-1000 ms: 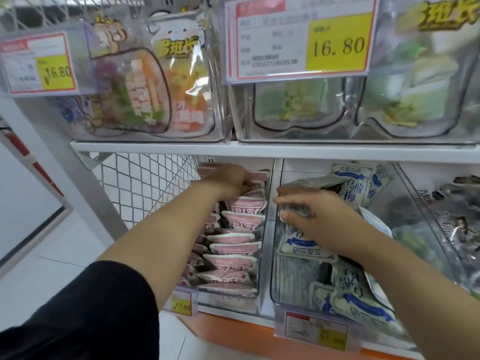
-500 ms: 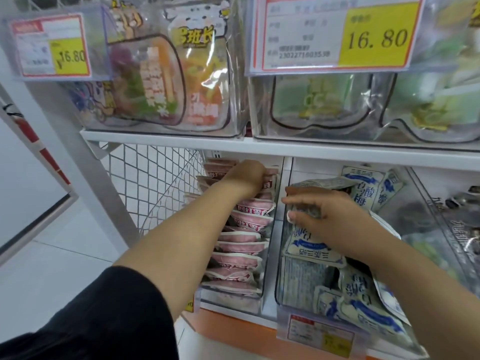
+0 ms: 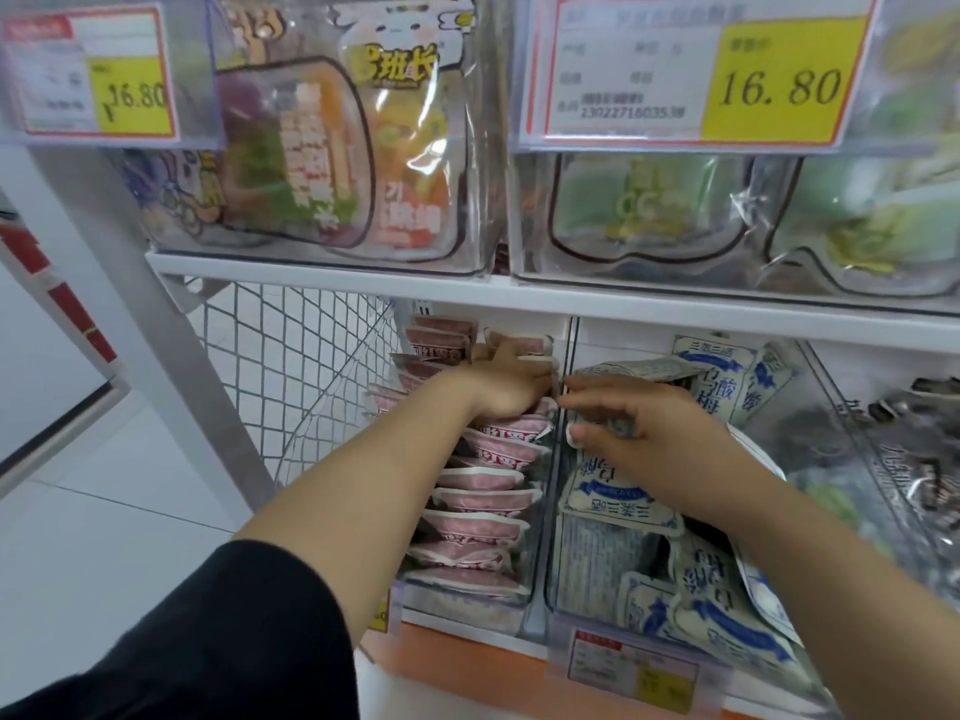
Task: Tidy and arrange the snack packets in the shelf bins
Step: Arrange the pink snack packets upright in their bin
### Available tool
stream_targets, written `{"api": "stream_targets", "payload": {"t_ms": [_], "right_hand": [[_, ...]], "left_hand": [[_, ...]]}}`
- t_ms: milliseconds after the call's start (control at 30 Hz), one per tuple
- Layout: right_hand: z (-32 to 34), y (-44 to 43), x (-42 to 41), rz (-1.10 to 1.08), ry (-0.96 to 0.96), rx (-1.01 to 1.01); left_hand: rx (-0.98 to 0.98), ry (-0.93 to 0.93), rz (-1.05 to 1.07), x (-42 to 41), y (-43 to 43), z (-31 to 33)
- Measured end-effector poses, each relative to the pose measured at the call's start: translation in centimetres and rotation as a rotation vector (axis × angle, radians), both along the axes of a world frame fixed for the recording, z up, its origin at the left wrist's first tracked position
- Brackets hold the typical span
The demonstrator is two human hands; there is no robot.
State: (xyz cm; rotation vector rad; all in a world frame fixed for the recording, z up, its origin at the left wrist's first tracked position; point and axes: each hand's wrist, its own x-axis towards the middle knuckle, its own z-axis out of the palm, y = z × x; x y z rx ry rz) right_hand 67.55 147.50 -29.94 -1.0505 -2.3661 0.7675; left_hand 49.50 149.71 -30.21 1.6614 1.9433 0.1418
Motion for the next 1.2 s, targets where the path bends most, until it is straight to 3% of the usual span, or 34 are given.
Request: {"api": "stream_targets", "payload": {"t_ms": [67, 167, 267, 467, 733, 900, 1033, 1100, 1200], "right_hand": [[0.1, 0.0, 0.0, 0.002, -0.008, -0.008], [0.2, -0.2, 0.0, -0.002, -0.014, -0.015], [0.2, -0.4, 0.1, -0.006, -0.052, -0.006], [0.2, -0.6, 0.0, -0.005, -0.068, -0.002], [0.4, -0.8, 0.2, -0.007, -0.091, -0.025], [0.4, -0.8, 0.2, -0.002, -0.102, -0.017], [0.5, -0.8, 0.2, -0.005, -0.11, -0.026], [0.5, -0.8, 0.2, -0.008, -0.106, -0.023], [0.4, -0.6, 0.2, -0.017, -0.104, -0.023]], "left_hand": [[0.125, 0.057, -0.05, 0.2, -0.5, 0.0], [0.381, -0.069, -0.014, -0.6, -1.8, 1.0], [0.528, 0.02, -0.035, -1.8, -5.0, 1.6], [0.076, 0.369, -0.205, 0.7, -12.9, -0.8], [0.142, 0.531, -0.219, 0.1, -8.6, -2.6], [0.066, 0.345, -0.269, 0.1, -9.9, -0.7], [0.406, 0.15, -0.144, -1.8, -8.1, 1.1], [0.502, 0.18, -0.053, -2.3, -5.8, 1.5], [0.346, 0.28, -0.027, -1.9, -2.3, 1.7]]}}
